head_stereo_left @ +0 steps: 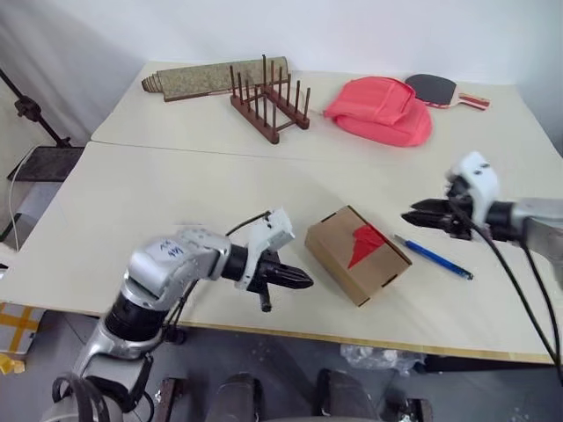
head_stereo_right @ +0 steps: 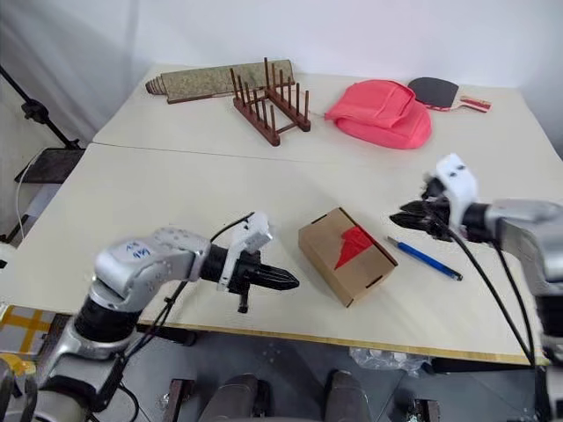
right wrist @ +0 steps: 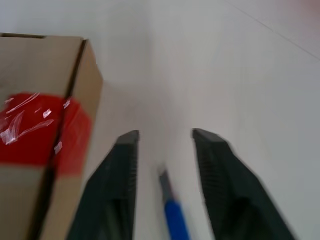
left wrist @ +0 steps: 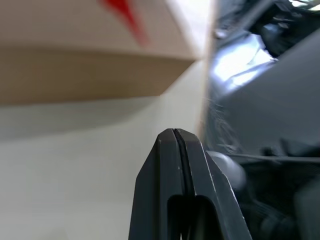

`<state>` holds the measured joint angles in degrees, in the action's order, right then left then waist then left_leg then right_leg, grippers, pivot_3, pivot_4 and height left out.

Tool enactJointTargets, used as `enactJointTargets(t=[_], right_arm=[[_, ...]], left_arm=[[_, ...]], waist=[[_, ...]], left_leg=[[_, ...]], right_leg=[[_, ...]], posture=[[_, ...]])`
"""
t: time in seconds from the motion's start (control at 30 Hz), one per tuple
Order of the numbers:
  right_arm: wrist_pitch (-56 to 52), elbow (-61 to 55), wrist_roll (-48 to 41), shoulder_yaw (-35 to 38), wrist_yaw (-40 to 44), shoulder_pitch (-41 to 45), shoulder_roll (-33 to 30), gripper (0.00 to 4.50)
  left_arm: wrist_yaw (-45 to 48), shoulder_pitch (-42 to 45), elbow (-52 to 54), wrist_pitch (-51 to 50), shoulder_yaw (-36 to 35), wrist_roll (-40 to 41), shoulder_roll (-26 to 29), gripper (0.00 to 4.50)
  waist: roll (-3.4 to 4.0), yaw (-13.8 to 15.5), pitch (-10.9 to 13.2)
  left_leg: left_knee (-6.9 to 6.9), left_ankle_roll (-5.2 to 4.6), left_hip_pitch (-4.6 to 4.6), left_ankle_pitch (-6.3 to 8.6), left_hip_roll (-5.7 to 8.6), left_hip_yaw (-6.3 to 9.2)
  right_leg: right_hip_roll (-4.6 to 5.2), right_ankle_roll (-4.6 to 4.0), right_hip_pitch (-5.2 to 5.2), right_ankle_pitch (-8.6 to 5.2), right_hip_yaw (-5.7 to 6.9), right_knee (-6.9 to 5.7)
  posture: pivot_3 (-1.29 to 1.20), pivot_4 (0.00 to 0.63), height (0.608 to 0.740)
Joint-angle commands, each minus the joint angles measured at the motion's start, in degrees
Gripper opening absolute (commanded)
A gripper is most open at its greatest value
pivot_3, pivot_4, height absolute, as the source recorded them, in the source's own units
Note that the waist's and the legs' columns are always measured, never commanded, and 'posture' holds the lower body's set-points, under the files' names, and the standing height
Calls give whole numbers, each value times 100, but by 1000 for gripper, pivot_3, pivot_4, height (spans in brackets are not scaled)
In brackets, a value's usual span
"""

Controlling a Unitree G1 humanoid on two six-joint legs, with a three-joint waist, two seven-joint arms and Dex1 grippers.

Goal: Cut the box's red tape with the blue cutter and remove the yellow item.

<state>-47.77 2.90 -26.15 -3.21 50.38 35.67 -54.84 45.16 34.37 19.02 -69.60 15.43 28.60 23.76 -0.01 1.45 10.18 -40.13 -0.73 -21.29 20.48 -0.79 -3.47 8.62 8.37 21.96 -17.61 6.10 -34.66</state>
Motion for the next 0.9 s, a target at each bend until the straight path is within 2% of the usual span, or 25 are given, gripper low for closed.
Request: enactJointTargets(t=[0.03,0.07,0.2,0.37,0.67,0.9], right_arm=[[315,332,397,-393,481,343,0,357],[324,321,438,-527,672,406,-29,59],[178,42,523,-938,1391,444,-209,59],[-251,-607,323,-966,1720,342,-264,59],[-1000,-1562,138,-731,1184,-95,142,59],[-1373,-2040,-4,-423,703,-395,326,59]], left_arm=[[-556,-8,-189,458,-57,-265,-336,0],[-704,-13,-312,590,-79,-339,-475,0],[-1026,22,-696,1089,-79,-549,-834,0],[-1291,259,-1272,1618,-225,-749,-1146,0],[-919,531,-1637,1589,-98,-782,-979,0],[-642,460,-1115,938,-11,-593,-565,0]], waist=[[0,28,0],[0,31,0],[0,18,0],[0,10,0],[-1,3,0],[-1,-1,0]], left_leg=[[0,1,-4,-1,2,-6],[0,2,-6,-1,3,-12],[8,3,-18,0,2,-13],[6,4,-26,0,-1,-24],[-1,11,-25,-5,-2,-25],[0,13,-26,-6,-2,-28]], right_leg=[[-1,1,0,0,1,2],[-2,1,0,0,2,1],[-3,9,10,5,19,0],[-3,11,26,6,20,-8],[-2,11,37,6,14,-32],[-2,11,42,6,11,-34]], posture=[[0,150,740],[0,150,740],[0,150,740],[0,150,740],[0,150,740],[0,150,740]])
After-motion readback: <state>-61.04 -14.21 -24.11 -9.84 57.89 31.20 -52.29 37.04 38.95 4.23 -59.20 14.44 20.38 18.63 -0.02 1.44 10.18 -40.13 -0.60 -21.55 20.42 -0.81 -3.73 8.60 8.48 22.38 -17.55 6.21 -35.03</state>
